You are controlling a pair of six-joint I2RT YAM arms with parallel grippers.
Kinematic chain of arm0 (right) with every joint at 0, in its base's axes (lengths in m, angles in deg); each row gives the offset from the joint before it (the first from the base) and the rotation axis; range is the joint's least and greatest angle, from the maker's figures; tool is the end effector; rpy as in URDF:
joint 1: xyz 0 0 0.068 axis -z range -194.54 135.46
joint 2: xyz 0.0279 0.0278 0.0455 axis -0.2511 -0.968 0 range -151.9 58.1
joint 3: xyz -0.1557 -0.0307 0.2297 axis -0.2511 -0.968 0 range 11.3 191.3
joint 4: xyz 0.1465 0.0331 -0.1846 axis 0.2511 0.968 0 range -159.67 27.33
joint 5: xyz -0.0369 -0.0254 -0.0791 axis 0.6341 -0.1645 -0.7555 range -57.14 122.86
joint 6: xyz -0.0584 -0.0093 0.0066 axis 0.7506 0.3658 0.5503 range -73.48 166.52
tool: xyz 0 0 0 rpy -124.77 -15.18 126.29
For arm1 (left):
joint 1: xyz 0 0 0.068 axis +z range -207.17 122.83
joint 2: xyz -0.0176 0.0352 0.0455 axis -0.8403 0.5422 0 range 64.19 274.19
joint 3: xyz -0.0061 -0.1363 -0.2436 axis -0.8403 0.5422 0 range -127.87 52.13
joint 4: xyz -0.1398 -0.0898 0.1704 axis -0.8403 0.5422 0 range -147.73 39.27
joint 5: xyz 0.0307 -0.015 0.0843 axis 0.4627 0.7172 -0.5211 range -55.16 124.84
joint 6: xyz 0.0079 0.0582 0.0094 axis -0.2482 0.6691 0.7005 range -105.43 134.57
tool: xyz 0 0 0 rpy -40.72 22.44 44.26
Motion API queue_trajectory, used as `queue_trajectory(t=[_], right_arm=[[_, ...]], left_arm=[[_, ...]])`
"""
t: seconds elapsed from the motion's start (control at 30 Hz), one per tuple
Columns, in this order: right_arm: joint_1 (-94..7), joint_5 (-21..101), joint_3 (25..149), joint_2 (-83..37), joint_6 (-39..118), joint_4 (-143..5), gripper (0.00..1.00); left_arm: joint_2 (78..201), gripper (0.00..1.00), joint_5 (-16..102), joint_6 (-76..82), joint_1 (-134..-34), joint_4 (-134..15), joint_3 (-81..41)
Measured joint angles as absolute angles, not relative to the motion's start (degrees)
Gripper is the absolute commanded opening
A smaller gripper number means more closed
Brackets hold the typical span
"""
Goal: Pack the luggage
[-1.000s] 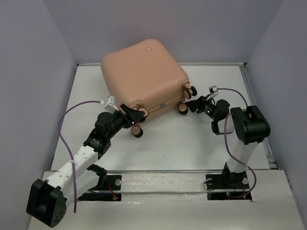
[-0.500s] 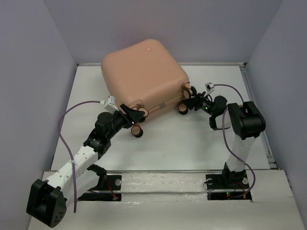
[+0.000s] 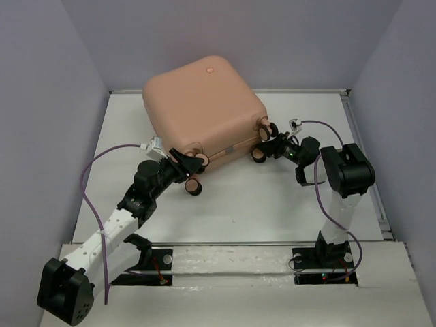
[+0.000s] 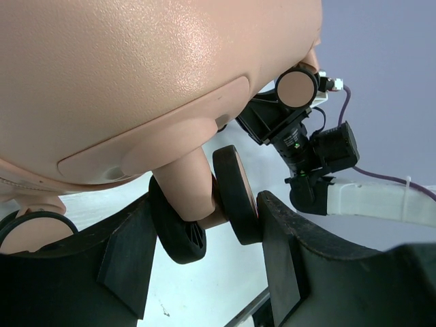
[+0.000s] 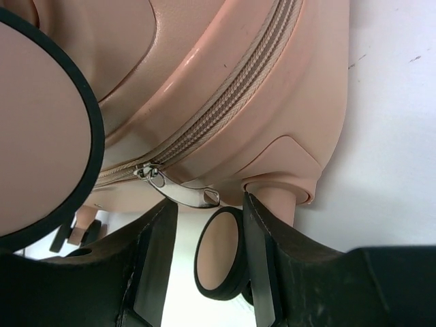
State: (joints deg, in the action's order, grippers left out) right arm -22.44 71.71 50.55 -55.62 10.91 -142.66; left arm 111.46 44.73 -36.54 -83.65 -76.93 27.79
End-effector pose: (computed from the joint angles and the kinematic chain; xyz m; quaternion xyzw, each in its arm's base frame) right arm 0.3463 0.0757 0.1628 -0.0636 0.7113 0.4652 0.5230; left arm 0.1569 -0.0865 0.2743 -0.0974 0.7229 -0.4758 0.4915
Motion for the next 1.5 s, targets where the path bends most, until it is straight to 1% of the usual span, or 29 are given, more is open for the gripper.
queue_trajectory(t=[0.07,0.1,0.13,0.4,0.43,0.5,0.6,0.63,0.67,0.7,0.73,0.8,0.93,1.0,1.03,1.1,1.17,1.2,1.27,1.33,1.5], right_arm=[[-22.51,71.27,50.53,-55.42,11.15,-142.64,0.47],[-22.51,71.09,50.55,-55.29,11.19,-142.62,0.4],[-22.51,70.92,50.55,-55.16,11.21,-142.64,0.39],[-22.62,70.15,50.59,-54.41,10.19,-142.14,0.37],[-22.62,70.15,50.59,-54.41,9.84,-142.12,0.37],[-22.64,70.15,50.59,-54.41,9.03,-142.09,0.4],[-22.81,70.13,50.61,-54.41,7.98,-142.01,0.49],[-22.81,70.11,50.61,-54.41,7.74,-141.74,0.48],[-22.81,70.11,50.61,-54.41,7.65,-141.5,0.45],[-22.81,69.96,50.61,-54.41,7.59,-141.2,0.37],[-22.81,69.94,50.61,-54.41,7.52,-141.15,0.32],[-22.92,69.94,50.64,-54.24,7.26,-141.22,0.26],[-23.45,69.94,50.7,-53.6,6.86,-140.67,0.18],[-23.62,69.94,50.81,-53.58,6.51,-140.32,0.09],[-23.69,69.94,50.9,-53.58,6.34,-140.13,0.07],[-23.8,70.02,50.92,-53.58,5.68,-139.93,0.07],[-23.93,70.02,50.9,-53.26,5.36,-139.45,0.24],[-23.95,70.02,50.9,-53.23,5.31,-139.32,0.38],[-24.37,69.22,48.65,-51.9,5.95,-139.62,0.48],[-24.76,69.26,46.51,-50.26,6.89,-140.52,0.54],[-25.13,69.67,43.93,-48.62,9.31,-142.68,0.56]], left_arm=[[111.26,0.06,44.67,-36.54,-83.58,-76.76,27.79],[111.19,0.06,44.64,-36.54,-83.52,-76.71,27.82],[111.15,0.06,44.67,-36.54,-83.45,-76.73,27.9],[110.82,0.06,44.47,-36.54,-83.41,-76.76,28.17],[110.82,0.06,44.47,-36.54,-83.41,-76.78,28.17],[110.82,0.06,44.47,-36.54,-83.41,-76.78,28.19],[110.82,0.06,44.4,-36.54,-83.39,-76.89,28.28],[110.82,0.06,44.38,-36.54,-83.39,-77.06,28.34],[110.82,0.06,44.4,-36.54,-83.39,-77.17,28.41],[110.82,0.06,44.38,-36.54,-83.36,-77.56,28.6],[110.82,0.06,44.38,-36.57,-83.36,-77.83,28.76],[110.82,0.06,44.4,-36.57,-83.36,-78.26,29.0],[110.82,0.06,44.38,-36.57,-83.36,-78.72,29.22],[110.82,0.06,44.38,-36.57,-83.36,-78.9,29.3],[110.82,0.06,44.4,-36.57,-83.36,-78.9,29.3],[110.82,0.06,44.36,-36.57,-83.36,-78.92,29.32],[110.82,0.06,44.34,-36.59,-83.36,-79.53,29.67],[110.82,0.06,44.34,-36.59,-83.36,-79.6,29.67],[110.84,0.06,44.38,-36.59,-83.36,-79.71,29.72],[110.82,0.06,44.43,-36.59,-83.36,-79.77,29.74],[110.58,0.06,44.34,-36.59,-83.36,-79.71,29.78]])
